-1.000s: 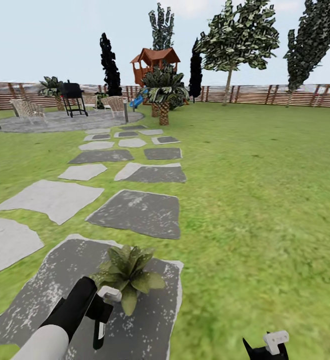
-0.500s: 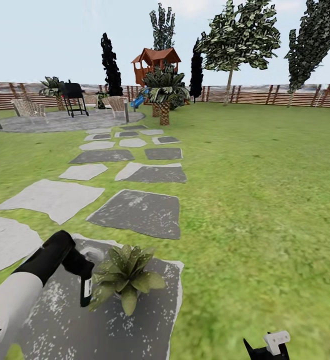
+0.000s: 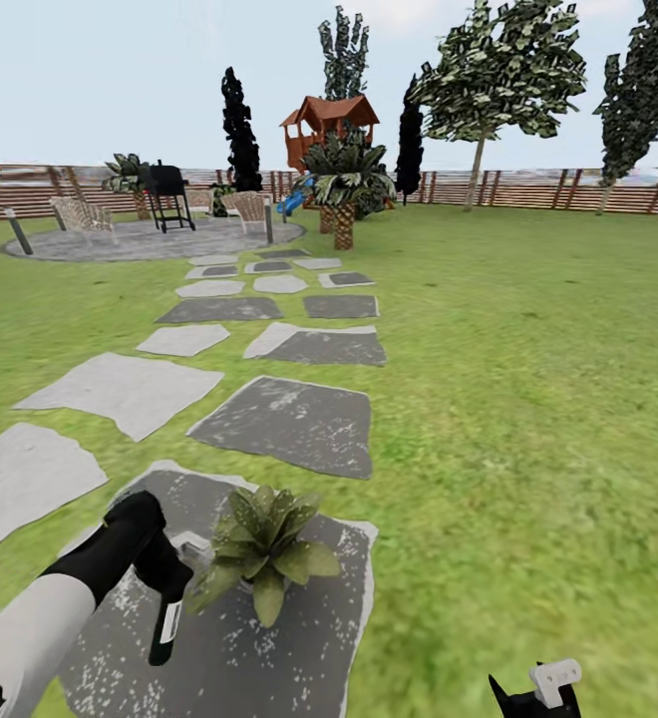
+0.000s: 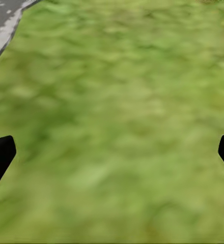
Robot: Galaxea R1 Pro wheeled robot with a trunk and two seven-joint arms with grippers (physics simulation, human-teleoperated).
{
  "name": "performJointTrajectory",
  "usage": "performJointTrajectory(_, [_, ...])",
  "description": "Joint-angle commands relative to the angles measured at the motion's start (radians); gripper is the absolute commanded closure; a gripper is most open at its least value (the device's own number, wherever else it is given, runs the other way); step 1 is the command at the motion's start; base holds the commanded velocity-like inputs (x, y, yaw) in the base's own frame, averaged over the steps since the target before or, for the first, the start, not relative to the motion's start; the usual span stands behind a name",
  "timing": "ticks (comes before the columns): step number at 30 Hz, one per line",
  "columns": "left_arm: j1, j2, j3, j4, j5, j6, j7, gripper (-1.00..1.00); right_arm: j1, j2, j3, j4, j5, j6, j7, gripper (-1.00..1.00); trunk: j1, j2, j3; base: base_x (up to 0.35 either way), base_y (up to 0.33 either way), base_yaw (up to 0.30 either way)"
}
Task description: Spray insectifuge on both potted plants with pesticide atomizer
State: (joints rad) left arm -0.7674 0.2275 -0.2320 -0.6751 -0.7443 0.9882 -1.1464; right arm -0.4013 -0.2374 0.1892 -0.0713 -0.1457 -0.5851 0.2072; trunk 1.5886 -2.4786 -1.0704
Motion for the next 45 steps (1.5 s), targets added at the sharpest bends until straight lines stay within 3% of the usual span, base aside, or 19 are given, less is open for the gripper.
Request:
performJointTrajectory(1, [0.023,-0.007,-0.003,-0.003,-0.011,0.003,-0.008,1.00,-0.001,0.000,0.006,0.001,-0.011,-0.002,0.006,-1.00,0.000,0.000,-0.001,0.143,-0.189,0.006])
performJointTrajectory(5, [0.038,-0.023,-0.001,-0.004,-0.012,0.004,-0.007,1.00,-0.001,-0.002,0.006,0.001,-0.011,-0.002,0.006,-1.00,0.000,0.000,-0.001,0.085,-0.245,0.001])
performJointTrajectory(18, [0.039,-0.018,0.004,-0.008,-0.013,0.005,-0.002,1.00,-0.001,0.000,0.006,0.001,-0.011,-0.002,0.006,-1.00,0.000,0.000,-0.001,-0.004,-0.269,0.129])
performJointTrajectory(23, [0.040,-0.011,0.010,-0.003,-0.008,0.008,0.087,1.00,-0.001,0.000,0.006,0.001,-0.011,-0.002,0.006,-1.00,0.000,0.000,-0.001,-0.108,-0.130,0.276])
performJointTrajectory(25, [0.051,-0.010,0.033,-0.002,-0.005,0.006,0.125,1.00,-0.001,0.000,0.006,0.001,-0.011,-0.002,0.006,-1.00,0.000,0.000,-0.001,-0.021,-0.020,0.277])
performJointTrajectory(27, [0.064,-0.012,0.106,-0.002,-0.004,0.002,0.160,1.00,-0.001,0.000,0.006,0.001,-0.011,-0.002,0.006,-1.00,0.000,0.000,-0.001,-0.005,-0.005,0.259])
performJointTrajectory(30, [0.076,-0.020,0.146,-0.002,-0.003,0.000,0.203,1.00,-0.001,0.000,0.006,0.001,-0.010,-0.002,0.006,-1.00,0.000,0.000,-0.001,-0.001,-0.001,0.107])
performJointTrajectory(40, [0.105,-0.064,0.155,-0.005,0.000,-0.004,0.221,1.00,-0.001,-0.003,0.006,0.002,-0.009,-0.002,0.006,-1.00,0.000,0.000,-0.001,0.188,-0.005,0.007])
performJointTrajectory(45, [0.107,-0.067,0.157,-0.007,-0.001,-0.005,0.221,1.00,-0.001,-0.003,0.005,0.002,-0.009,-0.002,0.006,-1.00,0.000,0.000,-0.001,0.225,-0.163,0.000])
